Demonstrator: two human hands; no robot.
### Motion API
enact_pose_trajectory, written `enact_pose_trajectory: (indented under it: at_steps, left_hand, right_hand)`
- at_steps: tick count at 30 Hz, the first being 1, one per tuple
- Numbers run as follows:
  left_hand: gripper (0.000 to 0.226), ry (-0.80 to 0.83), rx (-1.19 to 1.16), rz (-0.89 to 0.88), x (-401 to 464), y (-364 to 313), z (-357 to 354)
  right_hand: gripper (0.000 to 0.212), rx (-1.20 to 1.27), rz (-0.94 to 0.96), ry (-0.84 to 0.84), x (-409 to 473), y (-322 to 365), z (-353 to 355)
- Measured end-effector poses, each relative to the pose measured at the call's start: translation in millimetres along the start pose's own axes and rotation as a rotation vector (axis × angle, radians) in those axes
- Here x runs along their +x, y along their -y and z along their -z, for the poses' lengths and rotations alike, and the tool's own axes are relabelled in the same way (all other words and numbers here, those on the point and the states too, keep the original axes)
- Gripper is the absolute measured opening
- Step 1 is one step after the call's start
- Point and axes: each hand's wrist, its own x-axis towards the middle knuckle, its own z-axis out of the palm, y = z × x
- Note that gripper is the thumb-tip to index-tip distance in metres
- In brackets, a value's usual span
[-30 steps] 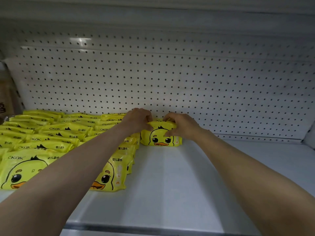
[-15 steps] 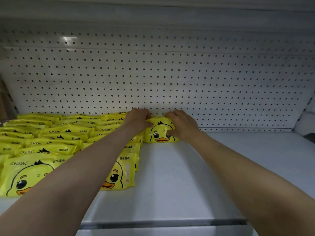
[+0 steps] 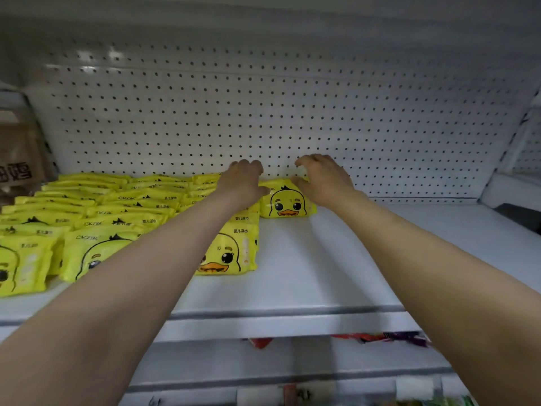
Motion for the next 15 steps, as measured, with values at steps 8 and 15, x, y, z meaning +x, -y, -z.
enact_pose_trajectory:
  at_steps: [8,15]
  left_hand:
    - [0.051,-0.173,0.070,0.088,-120,11,54]
    - [0.052,-0.234,0.198,0.220,-249,16,80]
  right_hand:
    - [0.048,0.111,0.157,-0.054,-67,47,30]
    - [0.051,0.189,0.311,-0.011,-141,104,32]
